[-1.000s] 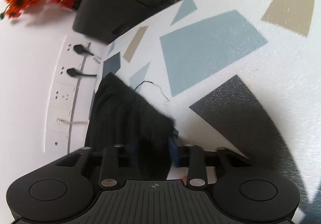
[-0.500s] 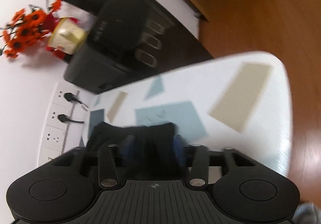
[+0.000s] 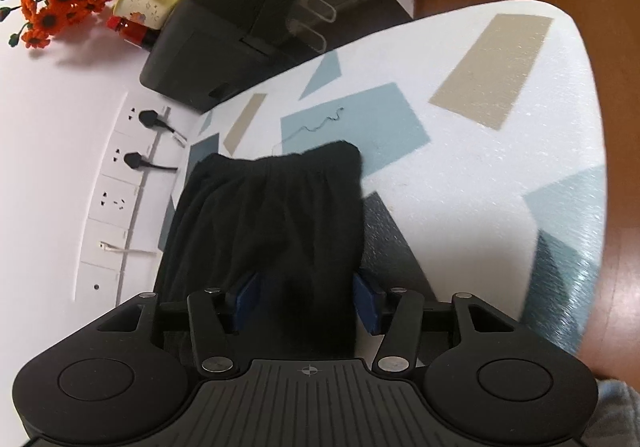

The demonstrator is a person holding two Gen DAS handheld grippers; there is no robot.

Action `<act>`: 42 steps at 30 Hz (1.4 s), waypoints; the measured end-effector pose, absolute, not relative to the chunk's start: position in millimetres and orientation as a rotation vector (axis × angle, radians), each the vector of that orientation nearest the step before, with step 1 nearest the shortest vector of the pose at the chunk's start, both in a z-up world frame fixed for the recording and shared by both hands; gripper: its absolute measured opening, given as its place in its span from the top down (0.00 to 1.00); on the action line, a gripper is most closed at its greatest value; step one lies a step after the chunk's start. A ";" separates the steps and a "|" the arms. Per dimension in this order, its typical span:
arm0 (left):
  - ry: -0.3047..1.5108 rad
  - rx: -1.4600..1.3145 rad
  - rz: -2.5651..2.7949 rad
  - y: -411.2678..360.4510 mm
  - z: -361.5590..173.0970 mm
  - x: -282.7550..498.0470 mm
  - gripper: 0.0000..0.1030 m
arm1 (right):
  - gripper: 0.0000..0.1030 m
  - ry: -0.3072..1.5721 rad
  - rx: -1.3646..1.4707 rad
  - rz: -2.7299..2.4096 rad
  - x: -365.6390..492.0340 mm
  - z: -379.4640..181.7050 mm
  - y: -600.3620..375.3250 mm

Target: Fold clothes

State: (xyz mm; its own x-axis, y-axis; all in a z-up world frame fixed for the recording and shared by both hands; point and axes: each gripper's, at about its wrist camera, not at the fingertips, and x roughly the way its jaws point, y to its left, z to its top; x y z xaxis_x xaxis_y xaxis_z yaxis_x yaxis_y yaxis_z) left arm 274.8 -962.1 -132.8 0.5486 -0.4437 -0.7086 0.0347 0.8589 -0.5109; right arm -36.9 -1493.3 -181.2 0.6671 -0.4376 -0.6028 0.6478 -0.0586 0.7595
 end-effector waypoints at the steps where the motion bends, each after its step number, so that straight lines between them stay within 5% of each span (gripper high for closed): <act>1: 0.986 -0.561 -0.319 -956.4 -139.6 276.4 0.92 | 0.56 0.198 1.349 -0.897 -35.7 -181.2 -1492.1; 10: 1.034 -0.821 -0.230 -923.0 -166.8 269.0 0.72 | 0.57 0.232 1.282 -0.880 -33.9 -180.4 -1469.3; 19: 0.946 -0.837 -0.237 -934.3 -170.4 304.7 0.71 | 0.56 0.248 1.326 -0.859 -8.6 -179.1 -1472.5; 20: 0.945 -0.842 -0.227 -936.5 -169.8 309.2 0.71 | 0.58 0.253 1.347 -0.847 -4.8 -179.8 -1473.9; 22: 0.943 -0.828 -0.185 -933.5 -165.9 312.5 0.89 | 0.89 0.285 1.392 -0.840 2.2 -181.4 -1476.9; 23: 0.940 -0.809 -0.162 -930.0 -163.3 312.1 0.90 | 0.96 0.280 1.404 -0.861 2.4 -180.1 -1476.8; 30: 0.810 -0.515 -0.182 -901.5 -125.8 287.2 0.94 | 0.97 0.174 1.299 -0.881 -14.5 -146.6 -1468.3; 35: 0.787 -0.582 -0.189 -895.7 -123.7 285.3 0.98 | 0.97 0.176 1.429 -0.917 -21.9 -163.5 -1466.6; 42: 0.525 -0.454 -0.271 -913.4 -57.2 272.3 0.98 | 0.97 0.153 1.363 -0.955 -17.5 -138.6 -1455.8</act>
State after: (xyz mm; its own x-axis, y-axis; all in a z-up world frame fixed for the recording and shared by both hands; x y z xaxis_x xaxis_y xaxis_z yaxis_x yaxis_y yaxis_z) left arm 272.3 -913.4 -57.2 0.8334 -0.3605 -0.4189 0.1330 0.8665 -0.4812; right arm -17.5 -1455.8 -138.6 0.6313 -0.4868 -0.6037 0.6506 -0.0913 0.7539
